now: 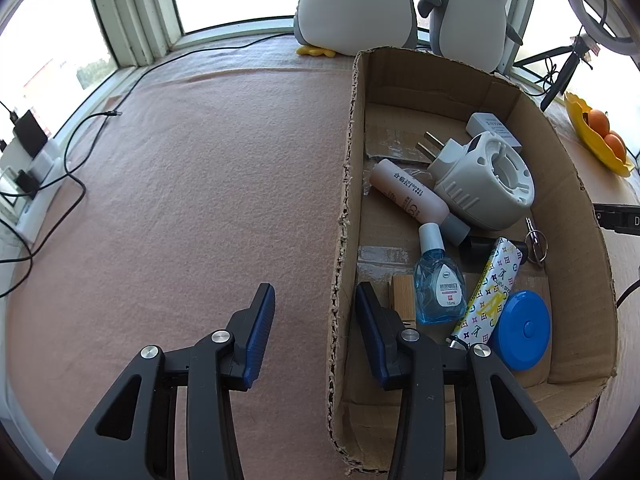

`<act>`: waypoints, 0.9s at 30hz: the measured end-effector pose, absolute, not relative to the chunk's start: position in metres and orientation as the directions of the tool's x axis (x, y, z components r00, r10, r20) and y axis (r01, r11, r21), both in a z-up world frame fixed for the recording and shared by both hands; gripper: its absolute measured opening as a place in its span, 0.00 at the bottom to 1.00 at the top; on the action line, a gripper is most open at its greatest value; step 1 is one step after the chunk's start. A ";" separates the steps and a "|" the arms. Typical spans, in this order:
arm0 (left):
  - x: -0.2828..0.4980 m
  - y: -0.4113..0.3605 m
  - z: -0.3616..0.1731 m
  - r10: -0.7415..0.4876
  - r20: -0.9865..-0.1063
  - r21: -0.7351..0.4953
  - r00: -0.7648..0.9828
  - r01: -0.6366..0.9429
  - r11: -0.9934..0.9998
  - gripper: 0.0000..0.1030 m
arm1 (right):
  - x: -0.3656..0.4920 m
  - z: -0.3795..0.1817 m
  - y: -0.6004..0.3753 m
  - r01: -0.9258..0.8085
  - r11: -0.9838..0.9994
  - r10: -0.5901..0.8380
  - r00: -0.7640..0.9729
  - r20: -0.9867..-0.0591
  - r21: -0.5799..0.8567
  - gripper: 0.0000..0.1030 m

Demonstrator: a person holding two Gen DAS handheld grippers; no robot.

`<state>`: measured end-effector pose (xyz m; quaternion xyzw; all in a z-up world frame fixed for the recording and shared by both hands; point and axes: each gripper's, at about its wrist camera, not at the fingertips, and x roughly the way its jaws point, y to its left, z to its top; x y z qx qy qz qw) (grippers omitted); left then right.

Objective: Organize rigid objects
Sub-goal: 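Move the right tool to the blue phone stand and grasp it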

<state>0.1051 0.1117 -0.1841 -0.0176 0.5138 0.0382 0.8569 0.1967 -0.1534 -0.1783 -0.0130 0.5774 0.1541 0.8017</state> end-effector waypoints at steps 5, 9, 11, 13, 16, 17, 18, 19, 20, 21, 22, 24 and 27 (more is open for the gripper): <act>0.106 0.111 -0.184 0.046 -0.882 0.006 0.470 -0.086 0.996 0.40 | 0.200 -0.180 -0.138 -0.305 0.951 0.135 0.307 -0.942 0.037 0.39; 0.106 0.111 -0.184 0.047 -0.881 0.007 0.470 -0.087 0.996 0.40 | 0.202 -0.185 -0.135 -0.309 0.951 0.116 0.293 -0.949 0.021 0.39; 0.106 0.111 -0.184 0.047 -0.881 0.007 0.470 -0.086 0.996 0.40 | 0.204 -0.187 -0.137 -0.301 0.953 0.121 0.282 -0.952 0.031 0.39; 0.106 0.111 -0.184 0.047 -0.882 0.007 0.470 -0.086 0.996 0.40 | 0.206 -0.190 -0.138 -0.295 0.954 0.131 0.268 -0.954 0.048 0.39; 0.106 0.111 -0.184 0.047 -0.881 0.007 0.470 -0.086 0.996 0.40 | 0.205 -0.192 -0.139 -0.300 0.953 0.124 0.264 -0.957 0.041 0.39; 0.106 0.111 -0.184 0.047 -0.881 0.007 0.470 -0.087 0.996 0.40 | 0.205 -0.191 -0.139 -0.300 0.953 0.124 0.261 -0.957 0.041 0.39; 0.106 0.111 -0.184 0.048 -0.881 0.008 0.470 -0.086 0.996 0.40 | 0.205 -0.192 -0.139 -0.300 0.953 0.122 0.257 -0.959 0.041 0.39; 0.106 0.111 -0.184 0.048 -0.881 0.008 0.470 -0.086 0.996 0.40 | 0.205 -0.192 -0.138 -0.300 0.953 0.120 0.256 -0.959 0.039 0.39; 0.106 0.112 -0.184 0.048 -0.881 0.008 0.470 -0.086 0.996 0.40 | 0.205 -0.192 -0.138 -0.298 0.954 0.116 0.255 -0.960 0.036 0.39; 0.106 0.111 -0.184 0.047 -0.881 0.007 0.470 -0.086 0.996 0.40 | 0.205 -0.192 -0.138 -0.297 0.954 0.111 0.256 -0.960 0.031 0.38; 0.106 0.112 -0.184 0.047 -0.881 0.007 0.470 -0.086 0.996 0.40 | 0.205 -0.192 -0.137 -0.297 0.955 0.106 0.257 -0.961 0.026 0.37; 0.106 0.111 -0.184 0.047 -0.881 0.007 0.470 -0.087 0.996 0.40 | 0.206 -0.192 -0.135 -0.296 0.955 0.100 0.258 -0.961 0.019 0.33; 0.106 0.111 -0.184 0.047 -0.881 0.008 0.470 -0.086 0.996 0.40 | 0.206 -0.192 -0.135 -0.295 0.955 0.100 0.257 -0.961 0.021 0.32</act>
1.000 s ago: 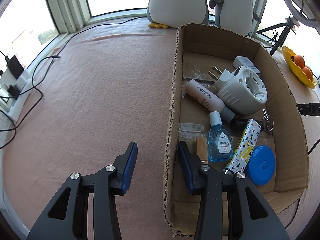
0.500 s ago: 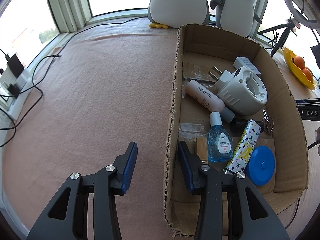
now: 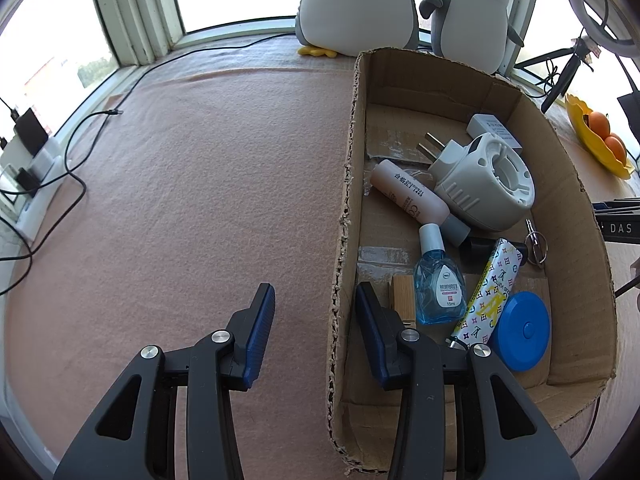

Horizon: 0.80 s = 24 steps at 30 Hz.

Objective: Organize rigid objects
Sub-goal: 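Move the right tool to the blue phone stand and grasp it, then carry the blue phone stand with the right tool into the box and release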

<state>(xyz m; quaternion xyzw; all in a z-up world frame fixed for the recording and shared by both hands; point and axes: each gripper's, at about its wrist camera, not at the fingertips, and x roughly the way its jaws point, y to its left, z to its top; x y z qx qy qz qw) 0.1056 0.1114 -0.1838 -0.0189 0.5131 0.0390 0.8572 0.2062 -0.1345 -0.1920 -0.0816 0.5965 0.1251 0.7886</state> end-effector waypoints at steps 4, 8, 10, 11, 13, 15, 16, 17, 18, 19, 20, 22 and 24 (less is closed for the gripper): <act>0.106 0.111 -0.184 0.047 -0.881 0.007 0.470 -0.086 0.996 0.40 | 0.203 -0.191 -0.136 -0.287 0.958 0.105 0.263 -0.959 0.026 0.32; 0.106 0.111 -0.184 0.048 -0.881 0.008 0.471 -0.086 0.996 0.40 | 0.196 -0.184 -0.146 -0.259 0.964 0.131 0.286 -0.949 0.055 0.32; 0.105 0.111 -0.184 0.047 -0.881 0.008 0.471 -0.086 0.996 0.40 | 0.192 -0.179 -0.148 -0.251 0.966 0.142 0.297 -0.944 0.067 0.32; 0.105 0.111 -0.184 0.048 -0.881 0.008 0.471 -0.086 0.996 0.40 | 0.190 -0.177 -0.148 -0.251 0.965 0.149 0.303 -0.941 0.072 0.32; 0.106 0.111 -0.184 0.047 -0.881 0.008 0.471 -0.086 0.996 0.40 | 0.184 -0.168 -0.150 -0.245 0.966 0.161 0.329 -0.931 0.081 0.32; 0.106 0.111 -0.184 0.048 -0.881 0.009 0.471 -0.085 0.996 0.40 | 0.177 -0.156 -0.148 -0.253 0.964 0.175 0.354 -0.919 0.086 0.32; 0.106 0.111 -0.183 0.048 -0.881 0.009 0.471 -0.085 0.996 0.40 | 0.174 -0.151 -0.145 -0.262 0.961 0.181 0.363 -0.914 0.086 0.32; 0.106 0.111 -0.183 0.049 -0.881 0.010 0.471 -0.085 0.996 0.40 | 0.172 -0.145 -0.143 -0.273 0.958 0.190 0.369 -0.910 0.090 0.32; 0.106 0.111 -0.183 0.049 -0.881 0.010 0.471 -0.085 0.996 0.40 | 0.169 -0.139 -0.140 -0.281 0.955 0.200 0.374 -0.906 0.095 0.32; 0.107 0.111 -0.183 0.049 -0.881 0.010 0.471 -0.085 0.996 0.40 | 0.166 -0.134 -0.136 -0.288 0.953 0.209 0.380 -0.901 0.099 0.32; 0.106 0.111 -0.183 0.049 -0.881 0.010 0.471 -0.085 0.996 0.40 | 0.164 -0.130 -0.133 -0.295 0.950 0.217 0.385 -0.897 0.104 0.32; 0.107 0.111 -0.183 0.049 -0.881 0.010 0.471 -0.085 0.996 0.40 | 0.159 -0.123 -0.127 -0.309 0.944 0.238 0.387 -0.891 0.118 0.32; 0.106 0.111 -0.183 0.049 -0.881 0.011 0.471 -0.085 0.996 0.40 | 0.152 -0.116 -0.121 -0.330 0.935 0.261 0.387 -0.884 0.132 0.32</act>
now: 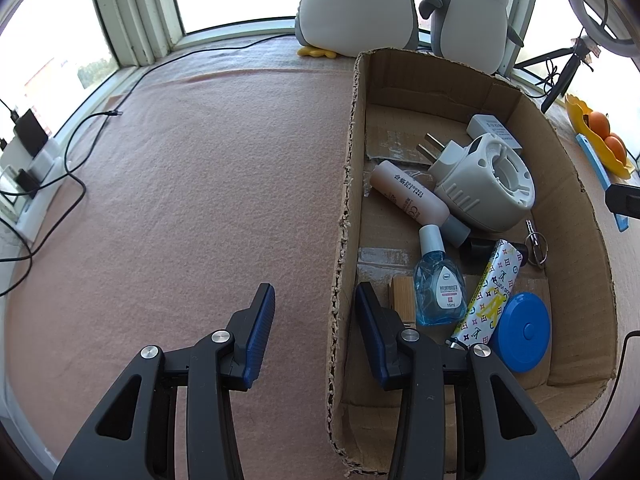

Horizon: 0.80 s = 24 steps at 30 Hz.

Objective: Organize rigid objects
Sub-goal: 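Carry the blue phone stand with the right tool into the box and release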

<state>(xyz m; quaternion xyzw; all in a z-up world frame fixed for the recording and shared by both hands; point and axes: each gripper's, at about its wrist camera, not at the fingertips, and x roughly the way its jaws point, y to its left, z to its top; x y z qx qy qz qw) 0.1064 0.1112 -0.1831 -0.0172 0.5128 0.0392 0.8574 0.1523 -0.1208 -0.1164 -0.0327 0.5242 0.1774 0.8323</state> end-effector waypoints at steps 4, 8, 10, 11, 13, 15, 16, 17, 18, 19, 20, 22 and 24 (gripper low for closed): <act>0.107 0.112 -0.183 0.050 -0.881 0.012 0.471 -0.084 0.996 0.40 | 0.141 -0.104 -0.104 -0.373 0.916 0.300 0.384 -0.873 0.151 0.32; 0.107 0.111 -0.183 0.050 -0.881 0.011 0.471 -0.084 0.996 0.40 | 0.133 -0.099 -0.086 -0.413 0.895 0.333 0.375 -0.865 0.166 0.32; 0.108 0.112 -0.183 0.047 -0.882 0.008 0.470 -0.085 0.996 0.40 | 0.131 -0.099 -0.078 -0.428 0.888 0.343 0.367 -0.865 0.170 0.32; 0.108 0.112 -0.183 0.047 -0.882 0.007 0.469 -0.085 0.996 0.40 | 0.130 -0.100 -0.074 -0.434 0.884 0.346 0.362 -0.866 0.172 0.32; 0.108 0.112 -0.183 0.047 -0.882 0.007 0.469 -0.085 0.996 0.40 | 0.128 -0.104 -0.067 -0.445 0.879 0.346 0.351 -0.870 0.170 0.32; 0.108 0.112 -0.183 0.047 -0.882 0.008 0.469 -0.085 0.996 0.40 | 0.127 -0.110 -0.061 -0.452 0.875 0.346 0.338 -0.875 0.172 0.32; 0.108 0.112 -0.183 0.047 -0.882 0.008 0.469 -0.085 0.996 0.40 | 0.126 -0.112 -0.059 -0.455 0.874 0.345 0.333 -0.878 0.171 0.32; 0.109 0.112 -0.183 0.047 -0.882 0.008 0.469 -0.085 0.996 0.40 | 0.125 -0.115 -0.058 -0.456 0.873 0.344 0.328 -0.880 0.171 0.32; 0.108 0.112 -0.183 0.047 -0.882 0.009 0.469 -0.085 0.996 0.40 | 0.125 -0.117 -0.056 -0.456 0.873 0.344 0.323 -0.882 0.173 0.32; 0.108 0.112 -0.183 0.048 -0.882 0.009 0.469 -0.085 0.996 0.40 | 0.124 -0.119 -0.055 -0.456 0.873 0.343 0.319 -0.884 0.175 0.32; 0.109 0.112 -0.183 0.048 -0.882 0.009 0.469 -0.084 0.996 0.40 | 0.125 -0.121 -0.055 -0.456 0.873 0.341 0.314 -0.886 0.174 0.32; 0.109 0.112 -0.183 0.048 -0.882 0.009 0.469 -0.083 0.996 0.40 | 0.124 -0.125 -0.052 -0.460 0.871 0.339 0.303 -0.891 0.176 0.32; 0.109 0.113 -0.184 0.046 -0.883 0.008 0.468 -0.083 0.997 0.40 | 0.123 -0.128 -0.050 -0.463 0.869 0.338 0.298 -0.893 0.174 0.32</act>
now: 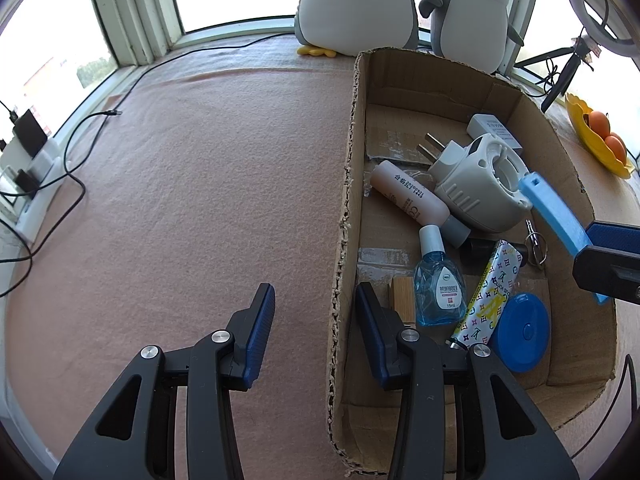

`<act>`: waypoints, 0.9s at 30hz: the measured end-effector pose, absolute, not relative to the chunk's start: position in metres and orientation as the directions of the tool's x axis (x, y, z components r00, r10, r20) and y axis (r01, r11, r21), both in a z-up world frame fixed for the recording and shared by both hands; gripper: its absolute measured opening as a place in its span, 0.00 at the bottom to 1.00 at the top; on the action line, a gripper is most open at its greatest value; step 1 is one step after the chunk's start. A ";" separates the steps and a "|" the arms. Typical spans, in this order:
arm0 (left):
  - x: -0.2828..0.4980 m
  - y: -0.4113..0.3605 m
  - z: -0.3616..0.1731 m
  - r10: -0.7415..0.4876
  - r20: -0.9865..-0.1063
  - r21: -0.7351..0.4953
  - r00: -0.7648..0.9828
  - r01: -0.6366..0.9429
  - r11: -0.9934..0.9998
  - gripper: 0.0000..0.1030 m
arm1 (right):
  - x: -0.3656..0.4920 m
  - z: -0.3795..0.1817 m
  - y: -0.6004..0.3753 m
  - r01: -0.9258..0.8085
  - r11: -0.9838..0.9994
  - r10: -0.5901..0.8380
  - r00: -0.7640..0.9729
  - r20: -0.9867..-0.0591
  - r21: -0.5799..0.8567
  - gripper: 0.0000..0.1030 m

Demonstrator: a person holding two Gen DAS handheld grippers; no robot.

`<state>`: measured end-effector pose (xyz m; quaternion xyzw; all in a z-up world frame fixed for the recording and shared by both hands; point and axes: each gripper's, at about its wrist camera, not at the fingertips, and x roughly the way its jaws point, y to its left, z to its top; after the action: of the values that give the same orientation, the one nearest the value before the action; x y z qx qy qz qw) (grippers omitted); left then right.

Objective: Organize rigid objects
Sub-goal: 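Carry the blue phone stand with the right tool into the box and release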

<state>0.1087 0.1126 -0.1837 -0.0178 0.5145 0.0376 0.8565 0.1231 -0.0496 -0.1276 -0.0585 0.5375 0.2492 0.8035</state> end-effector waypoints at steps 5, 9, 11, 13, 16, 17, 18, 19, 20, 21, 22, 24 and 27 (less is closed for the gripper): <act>0.109 0.113 -0.184 0.048 -0.883 0.010 0.468 -0.083 0.997 0.40 | 0.121 -0.130 -0.047 -0.469 0.868 0.331 0.300 -0.895 0.163 0.32; 0.109 0.112 -0.184 0.048 -0.882 0.011 0.468 -0.082 0.997 0.40 | 0.119 -0.132 -0.047 -0.474 0.867 0.324 0.301 -0.897 0.155 0.32; 0.109 0.112 -0.184 0.049 -0.882 0.011 0.468 -0.082 0.997 0.40 | 0.118 -0.132 -0.047 -0.476 0.868 0.316 0.311 -0.896 0.142 0.32; 0.109 0.112 -0.184 0.049 -0.883 0.012 0.468 -0.081 0.997 0.40 | 0.117 -0.131 -0.048 -0.475 0.868 0.321 0.315 -0.893 0.144 0.33; 0.109 0.111 -0.184 0.048 -0.883 0.011 0.466 -0.082 0.997 0.39 | 0.115 -0.129 -0.049 -0.472 0.871 0.315 0.327 -0.891 0.134 0.41; 0.109 0.111 -0.184 0.048 -0.883 0.011 0.466 -0.082 0.997 0.39 | 0.114 -0.128 -0.049 -0.472 0.873 0.307 0.338 -0.890 0.122 0.44; 0.109 0.111 -0.184 0.050 -0.883 0.012 0.466 -0.083 0.996 0.39 | 0.112 -0.127 -0.050 -0.470 0.875 0.301 0.349 -0.888 0.112 0.45; 0.109 0.111 -0.184 0.050 -0.883 0.013 0.466 -0.084 0.996 0.39 | 0.111 -0.126 -0.051 -0.467 0.877 0.300 0.355 -0.885 0.110 0.47; 0.109 0.111 -0.184 0.048 -0.884 0.011 0.465 -0.083 0.996 0.40 | 0.110 -0.125 -0.053 -0.462 0.880 0.303 0.358 -0.883 0.114 0.49; 0.108 0.112 -0.184 0.046 -0.885 0.009 0.464 -0.082 0.997 0.40 | 0.109 -0.124 -0.055 -0.453 0.883 0.307 0.361 -0.880 0.122 0.50; 0.108 0.112 -0.184 0.046 -0.885 0.009 0.463 -0.082 0.997 0.40 | 0.108 -0.123 -0.057 -0.445 0.886 0.310 0.365 -0.878 0.128 0.52; 0.107 0.111 -0.182 0.049 -0.884 0.013 0.465 -0.081 0.997 0.40 | 0.107 -0.121 -0.061 -0.431 0.893 0.306 0.375 -0.875 0.127 0.53; 0.104 0.110 -0.177 0.060 -0.876 0.026 0.478 -0.076 0.997 0.40 | 0.103 -0.117 -0.067 -0.415 0.903 0.290 0.400 -0.869 0.110 0.53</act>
<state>0.1043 0.1099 -0.1766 -0.0081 0.5094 0.0396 0.8596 0.1025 -0.0667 -0.1167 -0.0618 0.5051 0.2114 0.8345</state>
